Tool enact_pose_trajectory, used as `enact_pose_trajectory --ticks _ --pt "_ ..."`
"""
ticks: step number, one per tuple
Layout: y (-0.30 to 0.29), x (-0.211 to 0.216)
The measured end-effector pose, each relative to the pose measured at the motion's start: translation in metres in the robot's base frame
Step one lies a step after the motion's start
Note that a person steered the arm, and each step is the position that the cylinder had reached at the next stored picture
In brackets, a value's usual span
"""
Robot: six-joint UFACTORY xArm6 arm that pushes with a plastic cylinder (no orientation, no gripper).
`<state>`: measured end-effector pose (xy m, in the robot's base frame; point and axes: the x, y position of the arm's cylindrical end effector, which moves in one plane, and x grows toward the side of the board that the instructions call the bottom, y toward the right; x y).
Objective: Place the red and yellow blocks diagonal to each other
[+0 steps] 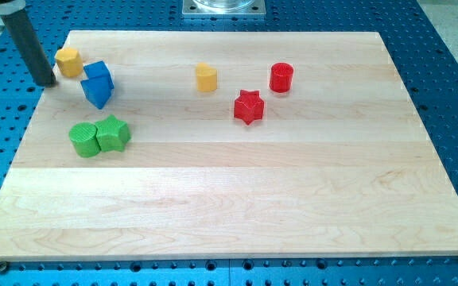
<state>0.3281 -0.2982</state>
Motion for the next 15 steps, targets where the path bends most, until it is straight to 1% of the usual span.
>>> enact_pose_trajectory --ticks 1,3,4,5,6,7,8,9,10,11,12,13,14,15 --pt "0.015 -0.039" --pt "0.117 -0.064" --pt "0.065 -0.093" --pt "0.126 -0.113" --pt "0.195 -0.079" --pt "0.227 -0.062" --pt "0.160 -0.089" --pt "0.163 -0.048" --pt "0.208 -0.030" --pt "0.246 -0.065" --pt "0.366 -0.068" --pt "0.395 -0.040" --pt "0.383 -0.012" --pt "0.360 0.028"
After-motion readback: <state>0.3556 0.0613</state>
